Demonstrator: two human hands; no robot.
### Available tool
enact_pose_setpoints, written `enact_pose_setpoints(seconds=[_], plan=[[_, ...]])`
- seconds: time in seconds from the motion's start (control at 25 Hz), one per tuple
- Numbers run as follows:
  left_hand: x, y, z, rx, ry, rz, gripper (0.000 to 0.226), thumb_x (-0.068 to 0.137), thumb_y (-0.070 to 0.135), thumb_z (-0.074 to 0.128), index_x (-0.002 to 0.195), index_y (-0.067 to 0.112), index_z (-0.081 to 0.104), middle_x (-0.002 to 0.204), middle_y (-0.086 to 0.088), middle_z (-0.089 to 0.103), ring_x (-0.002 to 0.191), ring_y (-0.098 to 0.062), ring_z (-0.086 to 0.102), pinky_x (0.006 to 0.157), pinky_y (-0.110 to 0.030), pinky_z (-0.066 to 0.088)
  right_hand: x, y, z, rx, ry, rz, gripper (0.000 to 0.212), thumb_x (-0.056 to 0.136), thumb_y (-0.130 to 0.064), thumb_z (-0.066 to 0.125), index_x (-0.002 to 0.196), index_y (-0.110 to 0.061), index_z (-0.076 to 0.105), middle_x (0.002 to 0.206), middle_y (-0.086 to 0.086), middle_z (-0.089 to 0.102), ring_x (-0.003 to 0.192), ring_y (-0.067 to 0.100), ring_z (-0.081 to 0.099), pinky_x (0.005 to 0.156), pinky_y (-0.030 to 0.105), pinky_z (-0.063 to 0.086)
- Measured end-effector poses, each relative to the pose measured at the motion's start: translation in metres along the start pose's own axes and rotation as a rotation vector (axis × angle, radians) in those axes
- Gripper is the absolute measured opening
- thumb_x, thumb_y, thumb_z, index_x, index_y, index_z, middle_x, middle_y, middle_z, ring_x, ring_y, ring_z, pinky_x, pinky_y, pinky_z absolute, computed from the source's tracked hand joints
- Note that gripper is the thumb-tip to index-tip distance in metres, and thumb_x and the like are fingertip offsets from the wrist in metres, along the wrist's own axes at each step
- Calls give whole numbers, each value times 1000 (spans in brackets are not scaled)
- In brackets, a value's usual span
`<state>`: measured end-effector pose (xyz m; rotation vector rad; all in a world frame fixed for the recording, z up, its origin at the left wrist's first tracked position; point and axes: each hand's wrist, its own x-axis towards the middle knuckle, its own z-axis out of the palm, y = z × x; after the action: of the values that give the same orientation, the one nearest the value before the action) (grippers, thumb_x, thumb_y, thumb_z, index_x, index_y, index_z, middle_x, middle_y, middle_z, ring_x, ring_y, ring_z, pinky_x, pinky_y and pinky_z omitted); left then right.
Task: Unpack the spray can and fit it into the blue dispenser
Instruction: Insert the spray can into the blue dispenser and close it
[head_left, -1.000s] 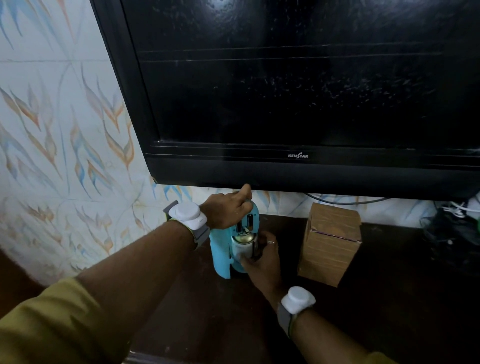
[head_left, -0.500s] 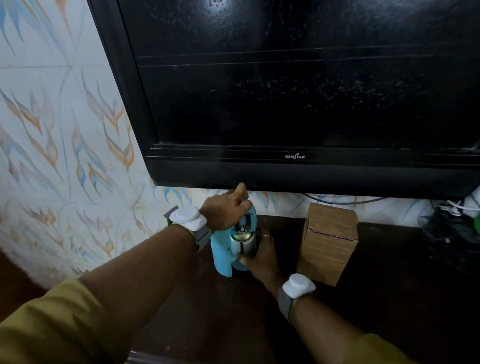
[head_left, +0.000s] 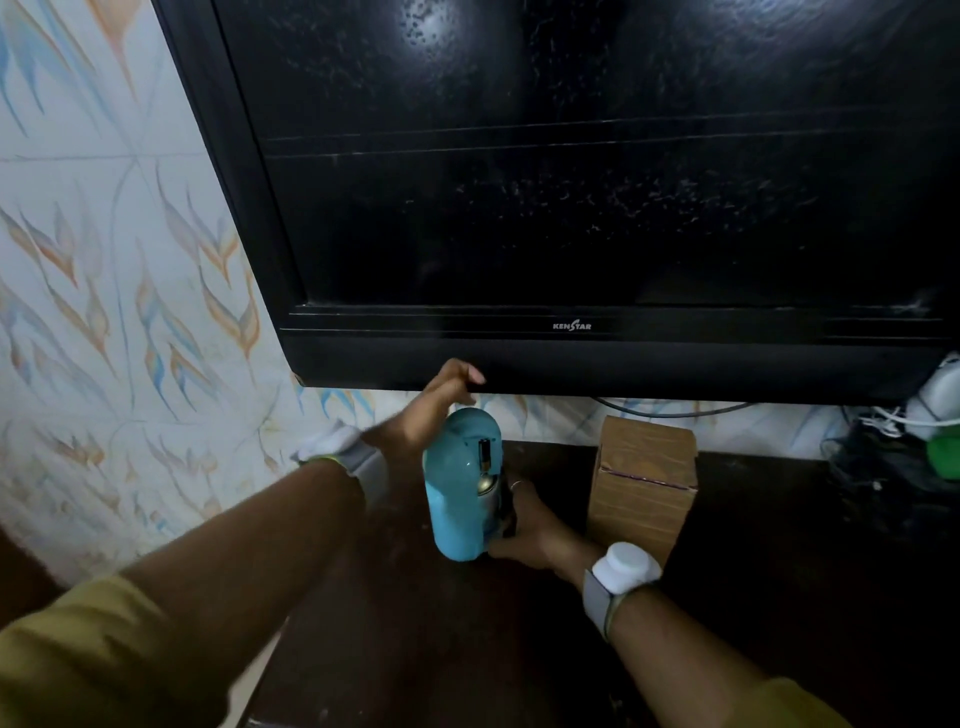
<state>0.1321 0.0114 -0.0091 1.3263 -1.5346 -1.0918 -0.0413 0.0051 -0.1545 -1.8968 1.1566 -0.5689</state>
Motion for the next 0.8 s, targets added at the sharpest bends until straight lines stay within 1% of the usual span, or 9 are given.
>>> enact_pose_setpoints(seconds=[0.04,0.08,0.12,0.16,0.2,0.28,0.4,0.56,0.8], plan=[[-4,-4,-15,43,-208,-31,52,70,19,46,121,6,46,128,-2,47,105,-6,49,79,-16,50,3,0,1,-71,9,-16,108,56,-34,94,144,-18,33,139,-1,41,124,10,40,97,11,43],[-5,-7,-28,179,-379,-43,59,73,17,51,130,6,39,137,-4,42,113,-7,49,80,-13,50,3,-4,2,-106,25,-21,113,46,-46,95,140,-22,37,138,-4,44,127,10,42,104,24,44],[-5,-6,-37,370,-505,-41,69,75,18,60,137,8,32,141,-7,39,120,-12,49,82,-13,50,5,-3,5,-81,50,-48,108,41,-50,96,132,-24,44,133,-7,52,125,9,48,104,31,47],[-2,-7,-45,589,-563,-8,87,73,18,72,144,10,24,144,-9,38,126,-17,48,87,-14,49,7,-6,8,14,75,-67,97,42,-44,98,124,-26,50,126,-9,60,119,7,57,101,34,51],[2,-8,-46,813,-557,44,106,68,21,83,150,11,15,147,-9,37,131,-19,46,92,-15,47,9,-3,12,83,108,-86,86,45,-36,100,118,-27,55,119,-10,66,113,4,63,98,35,55],[8,-4,-39,1149,-487,143,124,67,32,89,155,12,4,152,-10,34,136,-23,42,101,-23,42,10,-2,18,196,164,-87,71,53,-25,99,114,-26,63,110,-9,73,104,-1,68,92,33,58],[16,5,-23,1338,-482,121,114,72,48,83,156,19,12,153,-9,37,135,-28,44,105,-34,38,9,3,24,243,261,-73,64,58,-33,96,116,-21,70,104,-13,75,97,-8,69,84,22,56],[16,1,-18,1407,-472,187,87,74,62,73,146,27,38,142,0,49,124,-25,52,99,-38,44,6,3,26,199,295,-80,63,63,-37,92,119,-22,70,106,-15,73,102,3,70,83,12,53],[11,-17,-27,1402,-398,265,75,78,69,61,139,34,38,137,4,49,118,-24,53,94,-43,49,2,-1,34,229,306,-47,68,68,-44,85,128,-20,64,121,-4,72,112,10,67,94,31,56]])
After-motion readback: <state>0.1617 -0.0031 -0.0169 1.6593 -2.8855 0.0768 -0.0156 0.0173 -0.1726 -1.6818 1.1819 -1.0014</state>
